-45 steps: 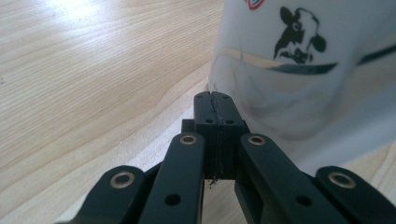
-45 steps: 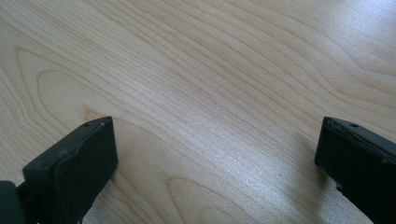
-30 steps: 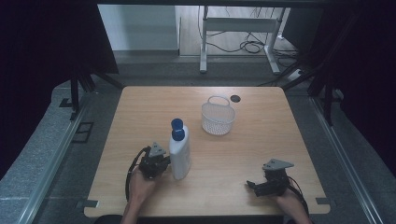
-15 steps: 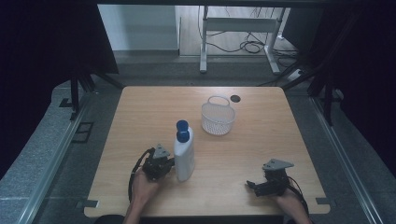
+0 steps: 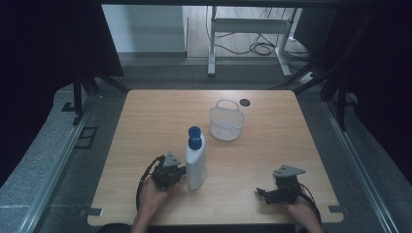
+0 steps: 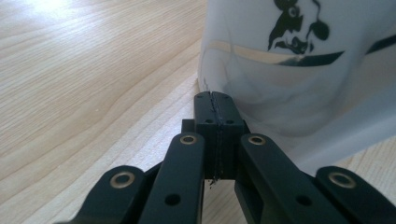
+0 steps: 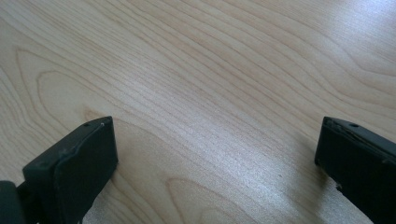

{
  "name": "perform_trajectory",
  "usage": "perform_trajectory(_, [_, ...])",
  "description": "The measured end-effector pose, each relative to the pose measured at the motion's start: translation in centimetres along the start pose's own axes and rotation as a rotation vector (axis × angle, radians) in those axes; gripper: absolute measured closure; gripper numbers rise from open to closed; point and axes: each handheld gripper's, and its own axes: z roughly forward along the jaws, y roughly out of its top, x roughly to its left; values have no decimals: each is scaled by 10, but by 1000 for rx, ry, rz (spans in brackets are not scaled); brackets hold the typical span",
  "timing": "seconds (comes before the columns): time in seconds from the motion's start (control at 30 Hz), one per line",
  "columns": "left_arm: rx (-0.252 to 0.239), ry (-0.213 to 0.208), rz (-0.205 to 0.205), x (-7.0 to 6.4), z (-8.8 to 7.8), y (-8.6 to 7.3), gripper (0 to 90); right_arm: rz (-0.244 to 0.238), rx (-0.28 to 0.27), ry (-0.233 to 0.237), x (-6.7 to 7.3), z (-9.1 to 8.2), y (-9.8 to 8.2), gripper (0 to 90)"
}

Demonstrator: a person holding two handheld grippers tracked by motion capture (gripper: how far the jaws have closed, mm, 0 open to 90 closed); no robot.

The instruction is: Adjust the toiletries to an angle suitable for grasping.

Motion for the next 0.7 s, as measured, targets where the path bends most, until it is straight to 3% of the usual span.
perform_trajectory(0.7, [15,-31,26,-18,2,0,892,0,0,0,0,0,0,0])
